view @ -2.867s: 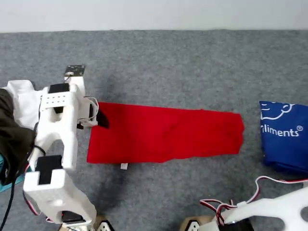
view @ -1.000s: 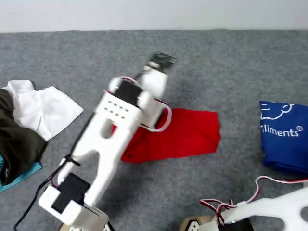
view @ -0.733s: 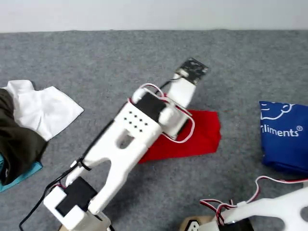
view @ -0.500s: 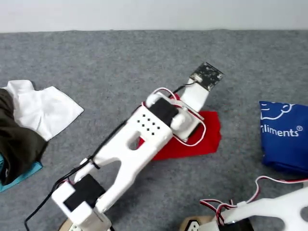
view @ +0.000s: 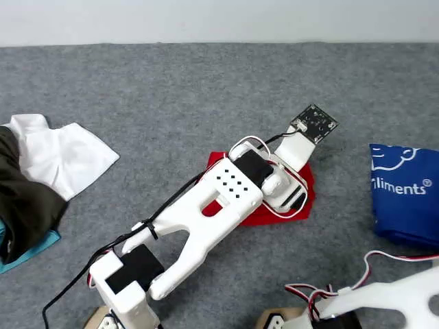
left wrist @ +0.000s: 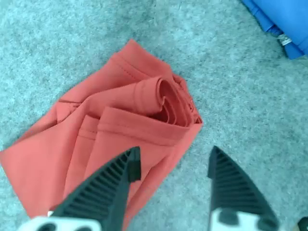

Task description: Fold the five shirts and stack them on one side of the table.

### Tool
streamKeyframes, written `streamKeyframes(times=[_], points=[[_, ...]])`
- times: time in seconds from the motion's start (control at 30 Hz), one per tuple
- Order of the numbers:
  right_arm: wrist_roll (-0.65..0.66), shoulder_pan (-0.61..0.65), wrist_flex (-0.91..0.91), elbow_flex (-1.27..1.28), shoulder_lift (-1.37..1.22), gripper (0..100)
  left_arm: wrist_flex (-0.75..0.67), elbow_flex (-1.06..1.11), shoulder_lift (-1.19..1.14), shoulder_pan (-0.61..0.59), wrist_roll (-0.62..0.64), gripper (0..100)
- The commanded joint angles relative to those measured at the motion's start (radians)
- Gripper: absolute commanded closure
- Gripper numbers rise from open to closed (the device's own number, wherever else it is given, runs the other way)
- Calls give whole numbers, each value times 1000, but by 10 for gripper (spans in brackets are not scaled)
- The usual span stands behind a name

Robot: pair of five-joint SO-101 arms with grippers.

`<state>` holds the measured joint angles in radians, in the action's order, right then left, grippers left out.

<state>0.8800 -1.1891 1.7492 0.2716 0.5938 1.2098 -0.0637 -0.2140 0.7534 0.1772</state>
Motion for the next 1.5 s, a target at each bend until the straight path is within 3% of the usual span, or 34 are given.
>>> streamKeyframes(times=[0.0, 0.1, 0.23, 0.4, 0.67, 1.07, 1.3, 1.47], points=[[2, -12, 39, -2, 36, 957, 26, -21, 77, -68, -14, 759], [2, -12, 39, -2, 36, 957, 63, -21, 117, -143, -57, 827], [0, -12, 39, 0, 36, 957, 61, -16, 92, -267, -126, 991], [0, -5, 38, 60, 38, 957, 64, -16, -71, -316, -215, 987], [5, -8, 30, 101, 38, 957, 97, -19, -221, -201, -235, 987], [5, -5, 30, 101, 38, 957, 318, -15, -52, 115, -229, 987], [2, -4, 30, 97, 38, 957, 365, -15, 80, 100, -233, 987], [-28, -4, 41, 6, 44, 957, 379, -15, 190, -25, -230, 987]])
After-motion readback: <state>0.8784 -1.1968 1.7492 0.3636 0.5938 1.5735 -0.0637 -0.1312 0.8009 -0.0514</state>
